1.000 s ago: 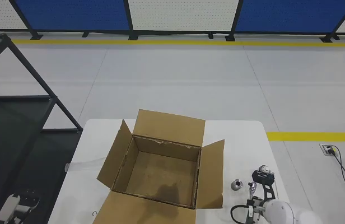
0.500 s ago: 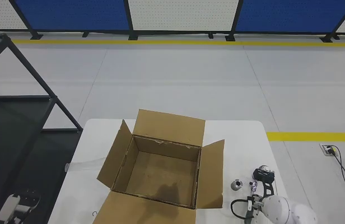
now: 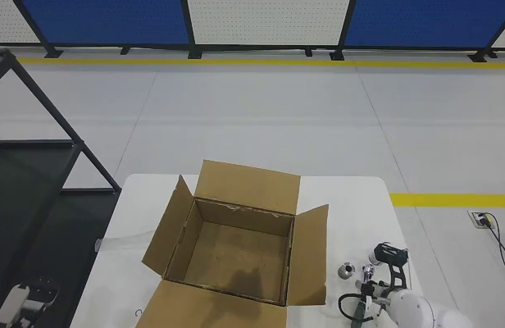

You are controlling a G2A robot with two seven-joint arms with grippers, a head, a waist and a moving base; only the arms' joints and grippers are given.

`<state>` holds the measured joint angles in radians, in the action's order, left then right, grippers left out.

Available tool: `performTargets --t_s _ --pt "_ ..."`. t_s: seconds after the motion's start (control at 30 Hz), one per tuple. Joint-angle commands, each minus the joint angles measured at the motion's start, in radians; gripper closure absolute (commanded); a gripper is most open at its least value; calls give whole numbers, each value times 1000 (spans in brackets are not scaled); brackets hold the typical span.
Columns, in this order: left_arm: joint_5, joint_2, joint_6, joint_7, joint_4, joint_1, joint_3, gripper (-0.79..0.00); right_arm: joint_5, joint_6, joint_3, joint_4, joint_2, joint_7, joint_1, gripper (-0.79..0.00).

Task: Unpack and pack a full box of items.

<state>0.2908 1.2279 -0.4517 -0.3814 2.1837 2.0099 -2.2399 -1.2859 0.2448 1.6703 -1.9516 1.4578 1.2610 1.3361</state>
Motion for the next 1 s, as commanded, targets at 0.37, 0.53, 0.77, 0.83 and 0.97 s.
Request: performTargets --t_s 0.37,0.53,0.77,0.83,0.97 --pt "0 0 0 0 0 0 0 -785 326 -134 -9 -398 -1 -191 157 -388" --pt "0 0 0 0 0 0 0 -785 477 -235 -31 -398 -9 -191 123 -391" --pt "0 0 0 0 0 0 0 -785 578 -236 -60 -354 -24 -79 45 -299" --pt "0 0 0 0 0 0 0 -785 584 -232 -63 -329 -28 -70 20 -249" --pt "0 0 0 0 0 0 0 -785 574 -207 -82 -302 -35 -63 -17 -58"
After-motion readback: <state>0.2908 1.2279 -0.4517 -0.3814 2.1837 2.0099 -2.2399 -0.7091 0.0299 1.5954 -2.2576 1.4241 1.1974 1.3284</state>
